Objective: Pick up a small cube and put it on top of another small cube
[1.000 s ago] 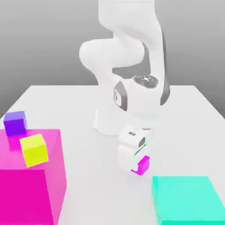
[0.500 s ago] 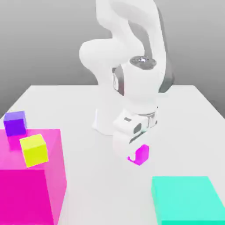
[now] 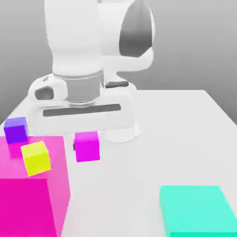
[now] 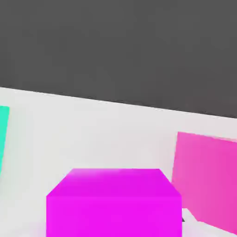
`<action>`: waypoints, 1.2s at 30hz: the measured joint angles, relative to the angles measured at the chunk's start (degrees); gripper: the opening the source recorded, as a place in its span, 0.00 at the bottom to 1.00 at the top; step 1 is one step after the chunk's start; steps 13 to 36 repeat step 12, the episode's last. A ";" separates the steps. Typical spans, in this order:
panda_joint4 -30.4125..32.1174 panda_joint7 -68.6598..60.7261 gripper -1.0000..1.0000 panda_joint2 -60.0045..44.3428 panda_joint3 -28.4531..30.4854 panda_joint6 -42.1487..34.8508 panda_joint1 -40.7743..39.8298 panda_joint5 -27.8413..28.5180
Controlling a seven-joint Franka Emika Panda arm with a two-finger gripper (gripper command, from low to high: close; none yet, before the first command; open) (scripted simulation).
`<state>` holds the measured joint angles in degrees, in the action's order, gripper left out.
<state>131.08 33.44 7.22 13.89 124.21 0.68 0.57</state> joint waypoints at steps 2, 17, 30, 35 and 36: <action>-4.15 3.12 0.00 0.12 1.32 -4.32 -2.01 0.74; -2.52 4.76 1.00 -3.28 2.50 0.55 -3.72 0.32; -2.52 4.76 1.00 -3.28 2.50 0.55 -3.72 0.32; -2.52 4.76 1.00 -3.28 2.50 0.55 -3.72 0.32; -2.52 4.76 1.00 -3.28 2.50 0.55 -3.72 0.32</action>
